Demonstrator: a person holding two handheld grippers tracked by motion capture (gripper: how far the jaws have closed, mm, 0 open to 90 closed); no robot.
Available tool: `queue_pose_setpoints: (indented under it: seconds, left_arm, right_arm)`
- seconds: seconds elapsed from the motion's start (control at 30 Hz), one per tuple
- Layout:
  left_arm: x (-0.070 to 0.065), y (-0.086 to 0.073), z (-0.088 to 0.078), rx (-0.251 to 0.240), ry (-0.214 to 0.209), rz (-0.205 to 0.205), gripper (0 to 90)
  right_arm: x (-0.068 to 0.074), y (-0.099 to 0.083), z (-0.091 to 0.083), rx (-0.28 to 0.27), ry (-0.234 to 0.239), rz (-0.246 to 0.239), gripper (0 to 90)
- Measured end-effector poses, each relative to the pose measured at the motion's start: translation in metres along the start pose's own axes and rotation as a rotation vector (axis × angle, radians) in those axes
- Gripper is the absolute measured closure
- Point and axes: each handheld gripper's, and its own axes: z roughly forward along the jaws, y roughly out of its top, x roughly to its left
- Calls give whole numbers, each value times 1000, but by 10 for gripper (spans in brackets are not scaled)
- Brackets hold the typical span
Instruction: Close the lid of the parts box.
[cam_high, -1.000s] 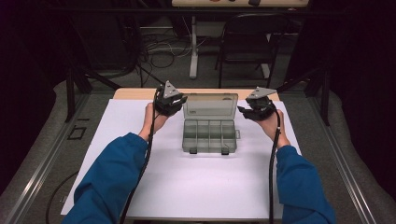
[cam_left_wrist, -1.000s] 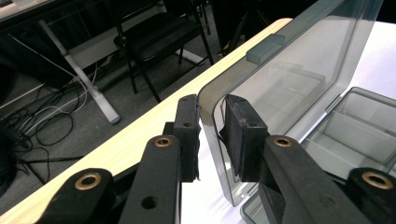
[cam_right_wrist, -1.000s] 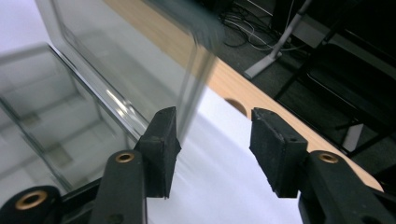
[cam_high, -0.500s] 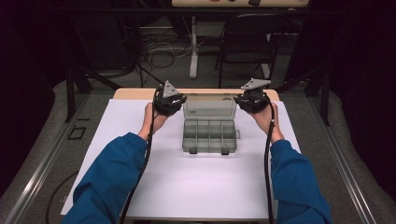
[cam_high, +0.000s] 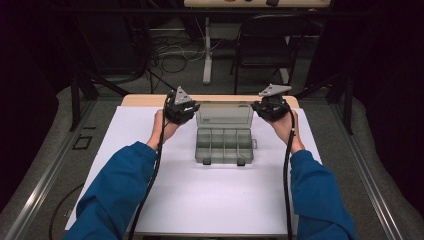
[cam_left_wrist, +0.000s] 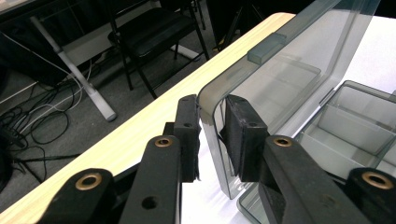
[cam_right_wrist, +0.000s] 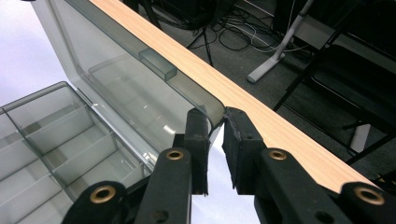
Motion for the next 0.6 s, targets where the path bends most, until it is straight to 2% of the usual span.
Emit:
queue_pose_setpoints:
  seconds: [0.3,0.6]
  left_arm:
    - [2,-1,-4,-2,-29,-21,782]
    - [1,-3,-8,-1,-53,-15,789]
  right_arm:
    - [3,-2,-4,2,12,-5,804]
    - [9,-5,-11,11,11,-24,804]
